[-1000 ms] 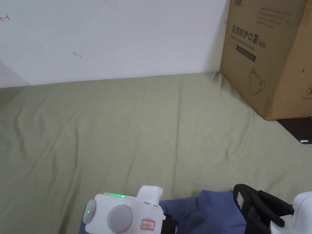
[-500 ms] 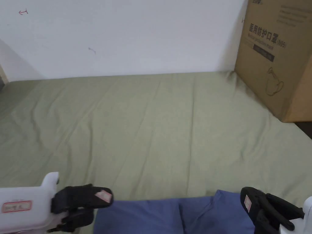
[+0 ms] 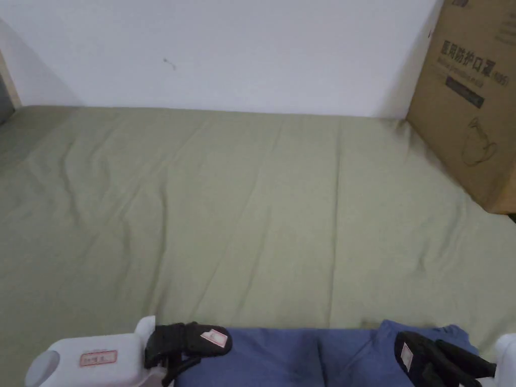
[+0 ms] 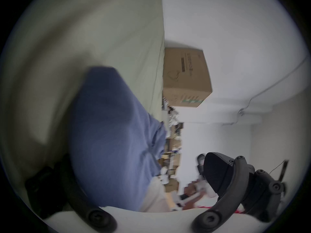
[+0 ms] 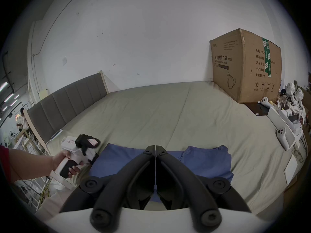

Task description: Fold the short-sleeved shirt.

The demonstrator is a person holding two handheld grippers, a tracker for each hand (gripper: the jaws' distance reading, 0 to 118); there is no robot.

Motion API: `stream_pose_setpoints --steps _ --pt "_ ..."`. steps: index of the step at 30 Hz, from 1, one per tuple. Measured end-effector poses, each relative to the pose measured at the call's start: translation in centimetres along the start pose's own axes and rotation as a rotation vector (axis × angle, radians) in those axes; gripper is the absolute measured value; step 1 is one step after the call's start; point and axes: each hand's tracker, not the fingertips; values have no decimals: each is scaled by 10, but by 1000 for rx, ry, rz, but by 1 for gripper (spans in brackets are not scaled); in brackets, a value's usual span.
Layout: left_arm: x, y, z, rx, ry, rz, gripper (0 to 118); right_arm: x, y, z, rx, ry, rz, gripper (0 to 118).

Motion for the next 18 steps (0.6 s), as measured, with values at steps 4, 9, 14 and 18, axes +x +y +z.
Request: stream_pose_setpoints --steps 4,9,14,18 --pt "-10 -1 -2 20 399 -89 10 -2 1 -1 -8 3 -4 3" --pt "36 -5 6 40 405 -214 10 -3 0 1 -22 5 3 3" --pt "99 -7 56 35 526 -354 10 2 6 6 4 27 4 3" --pt "145 -2 113 132 885 -403 10 9 6 14 38 52 -28 3"
